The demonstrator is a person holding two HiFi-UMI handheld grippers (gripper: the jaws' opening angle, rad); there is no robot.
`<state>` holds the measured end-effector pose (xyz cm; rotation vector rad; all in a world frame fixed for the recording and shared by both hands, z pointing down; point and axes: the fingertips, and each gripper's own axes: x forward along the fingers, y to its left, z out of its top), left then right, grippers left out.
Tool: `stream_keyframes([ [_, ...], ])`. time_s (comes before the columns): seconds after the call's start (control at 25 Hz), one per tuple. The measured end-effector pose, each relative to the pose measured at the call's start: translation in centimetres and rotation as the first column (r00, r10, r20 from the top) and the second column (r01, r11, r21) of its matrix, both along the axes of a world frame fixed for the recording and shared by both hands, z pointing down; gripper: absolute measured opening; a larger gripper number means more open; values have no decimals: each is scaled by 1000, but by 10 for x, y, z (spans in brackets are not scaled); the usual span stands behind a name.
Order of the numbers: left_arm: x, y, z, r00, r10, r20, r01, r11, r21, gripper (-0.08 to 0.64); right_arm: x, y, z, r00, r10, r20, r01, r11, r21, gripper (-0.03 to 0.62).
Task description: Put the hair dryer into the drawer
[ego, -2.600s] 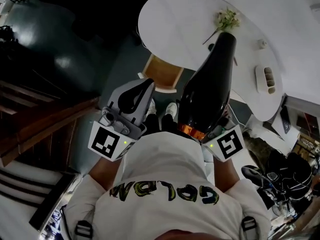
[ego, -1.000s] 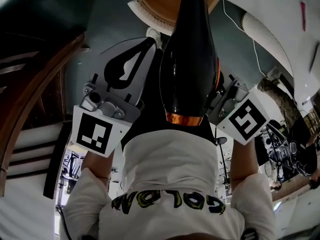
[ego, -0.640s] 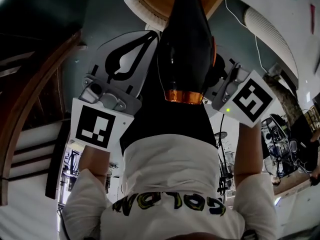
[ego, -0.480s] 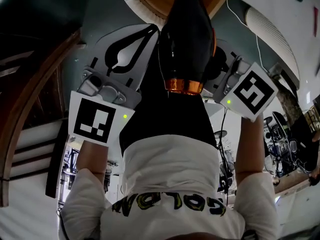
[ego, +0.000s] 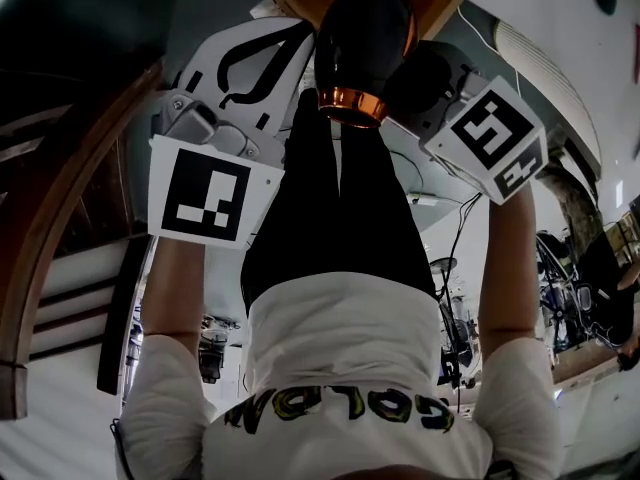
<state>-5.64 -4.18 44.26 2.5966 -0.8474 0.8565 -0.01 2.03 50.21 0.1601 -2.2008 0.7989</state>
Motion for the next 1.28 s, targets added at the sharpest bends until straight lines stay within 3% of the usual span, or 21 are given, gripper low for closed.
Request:
stream_keyframes([
  [0.24,-3,-25,27,992,63,113,-63,998,-3,9,3,-30,25,995,-16,-101,19,999,29,239],
  [0.44,-12,-38,62,966,158,207,-155,987,-35,9,0,-47,52,978,-33,-204,43,998,46,239],
  [0.72,-9,-43,88,968,179,177,-159,980,-121,11,7,-51,74,951,-20,-307,45,996,74,239],
  [0.96,-18,-52,103,972,171,160,-145,976,-161,11,8,-64,96,909,-36,-414,86,991,104,239],
  [1.08,-16,-52,103,977,164,139,-139,975,-173,11,13,-67,106,879,-40,-475,113,986,126,239],
  [1.28,-10,-49,104,964,205,168,-177,970,-167,11,19,-74,121,820,-56,-570,169,975,147,239],
])
